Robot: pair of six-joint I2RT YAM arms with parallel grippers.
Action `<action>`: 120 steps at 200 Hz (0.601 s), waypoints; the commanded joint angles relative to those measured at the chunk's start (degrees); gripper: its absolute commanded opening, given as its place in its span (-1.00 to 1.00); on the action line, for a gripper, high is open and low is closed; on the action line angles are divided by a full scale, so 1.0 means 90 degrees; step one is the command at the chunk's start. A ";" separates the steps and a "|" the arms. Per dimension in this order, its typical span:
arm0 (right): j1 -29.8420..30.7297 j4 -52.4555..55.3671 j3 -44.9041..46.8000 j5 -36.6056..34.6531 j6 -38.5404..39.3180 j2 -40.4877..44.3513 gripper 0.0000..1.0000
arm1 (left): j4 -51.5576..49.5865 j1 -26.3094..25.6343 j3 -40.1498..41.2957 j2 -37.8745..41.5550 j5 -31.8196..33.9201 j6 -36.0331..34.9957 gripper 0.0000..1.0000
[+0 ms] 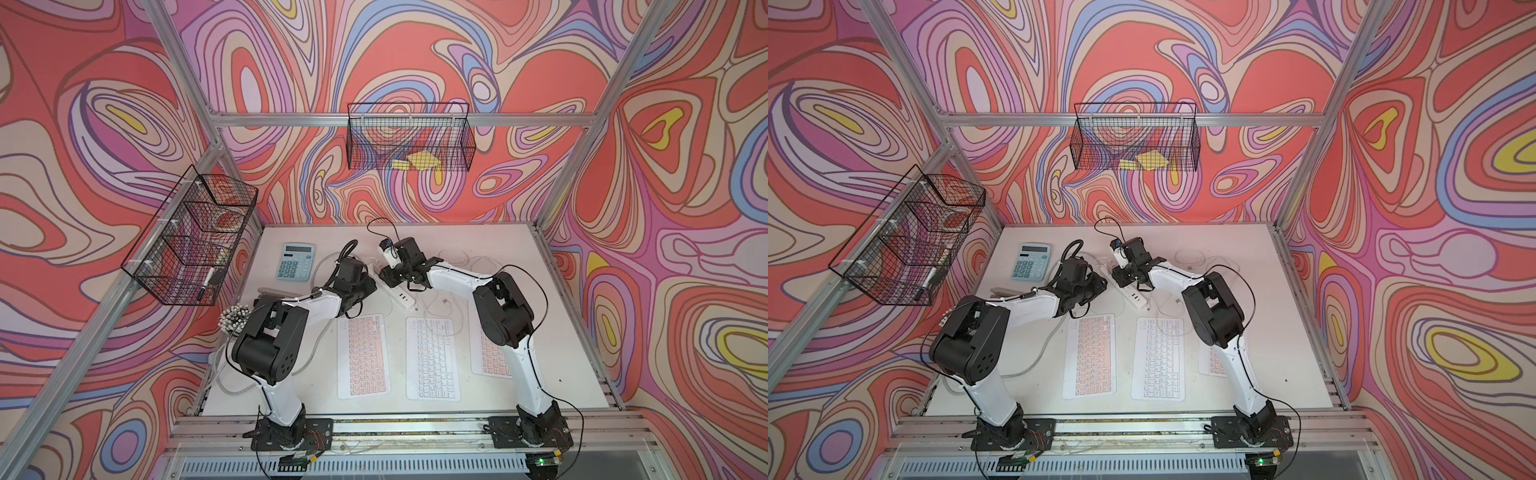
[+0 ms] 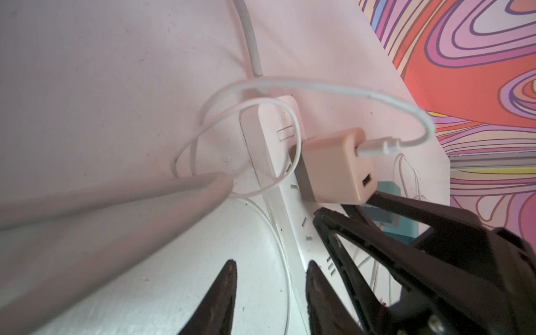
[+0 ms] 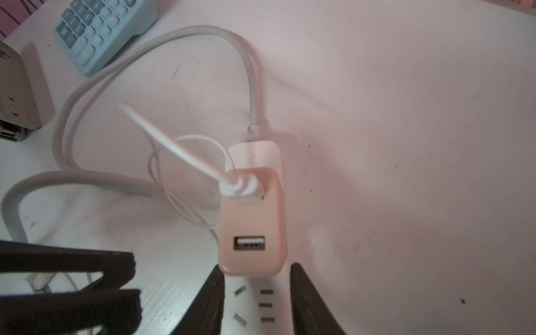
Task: Unplug the wireless keyboard
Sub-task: Move the keyboard to the center of the board.
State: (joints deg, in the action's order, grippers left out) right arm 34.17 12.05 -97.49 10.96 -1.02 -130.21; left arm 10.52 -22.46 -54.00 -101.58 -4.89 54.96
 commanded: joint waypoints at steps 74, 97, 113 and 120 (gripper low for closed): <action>-0.0054 -0.0355 -0.0518 0.0090 0.0117 -0.0169 -0.26 | -0.0060 -0.0121 -0.0242 -0.0471 0.0284 0.0457 -0.18; -0.0057 -0.0374 -0.0553 0.0187 0.0093 -0.0227 -0.33 | 0.0198 -0.0034 -0.0412 -0.0762 0.0051 0.0545 -0.16; -0.0061 -0.0358 -0.0564 0.0218 0.0095 -0.0260 -0.37 | 0.0281 0.0006 -0.0493 -0.0896 0.0052 0.0612 -0.16; -0.0070 -0.0341 -0.0564 0.0219 0.0105 -0.0277 -0.37 | 0.0303 0.0015 -0.0521 -0.0926 0.0089 0.0635 -0.16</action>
State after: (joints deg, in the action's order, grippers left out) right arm 33.82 8.71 -101.62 11.88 -0.43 -130.41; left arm 11.38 -22.98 -56.86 -108.40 -4.43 58.61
